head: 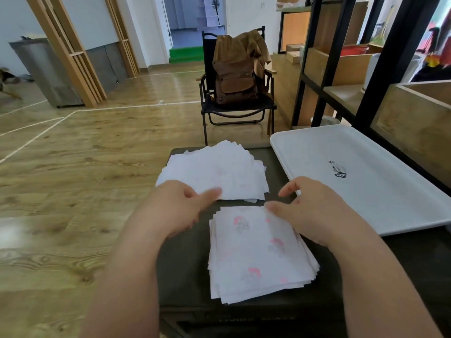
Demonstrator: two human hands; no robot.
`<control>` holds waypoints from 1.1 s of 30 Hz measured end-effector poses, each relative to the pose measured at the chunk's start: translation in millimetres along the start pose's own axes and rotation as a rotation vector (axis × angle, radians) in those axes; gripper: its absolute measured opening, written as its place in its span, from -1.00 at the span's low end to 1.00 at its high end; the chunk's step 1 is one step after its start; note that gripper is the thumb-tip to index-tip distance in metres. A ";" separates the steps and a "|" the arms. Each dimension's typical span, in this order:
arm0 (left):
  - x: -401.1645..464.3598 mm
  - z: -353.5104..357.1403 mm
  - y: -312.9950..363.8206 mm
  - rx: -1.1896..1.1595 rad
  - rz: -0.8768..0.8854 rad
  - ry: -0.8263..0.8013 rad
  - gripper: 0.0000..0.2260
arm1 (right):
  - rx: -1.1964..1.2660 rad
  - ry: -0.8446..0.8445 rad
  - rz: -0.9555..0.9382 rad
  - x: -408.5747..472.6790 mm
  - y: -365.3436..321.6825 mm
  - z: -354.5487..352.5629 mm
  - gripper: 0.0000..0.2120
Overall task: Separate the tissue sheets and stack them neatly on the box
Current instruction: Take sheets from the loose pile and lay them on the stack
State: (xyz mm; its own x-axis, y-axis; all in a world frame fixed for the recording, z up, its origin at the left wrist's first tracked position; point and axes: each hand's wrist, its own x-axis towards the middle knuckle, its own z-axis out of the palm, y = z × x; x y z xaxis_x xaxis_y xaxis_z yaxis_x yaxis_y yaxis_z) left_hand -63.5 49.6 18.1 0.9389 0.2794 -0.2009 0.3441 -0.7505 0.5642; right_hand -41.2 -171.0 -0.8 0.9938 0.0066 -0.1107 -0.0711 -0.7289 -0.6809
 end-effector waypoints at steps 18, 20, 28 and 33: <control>46.4 45.1 -17.7 0.181 0.426 0.274 -0.83 | 0.156 0.040 -0.070 1.7 -4.7 3.1 -0.80; 46.0 43.9 -17.3 0.186 0.431 0.309 -0.83 | 0.155 0.053 -0.075 1.8 -4.6 2.8 -0.82; 43.3 39.4 -17.0 0.009 0.359 0.336 -0.84 | 0.188 0.151 -0.118 0.4 -6.2 1.4 -0.73; 32.6 26.9 -4.6 -0.390 0.336 0.357 -0.81 | 0.255 0.213 -0.175 0.5 -9.9 0.8 -0.69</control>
State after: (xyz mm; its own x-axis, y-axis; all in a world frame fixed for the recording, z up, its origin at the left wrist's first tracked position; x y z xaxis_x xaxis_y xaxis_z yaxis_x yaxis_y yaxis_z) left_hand -34.3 46.1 -12.6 0.9121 0.2993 0.2800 -0.0605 -0.5773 0.8143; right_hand -40.1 -163.3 5.3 0.9863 -0.0466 0.1582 0.1090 -0.5355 -0.8375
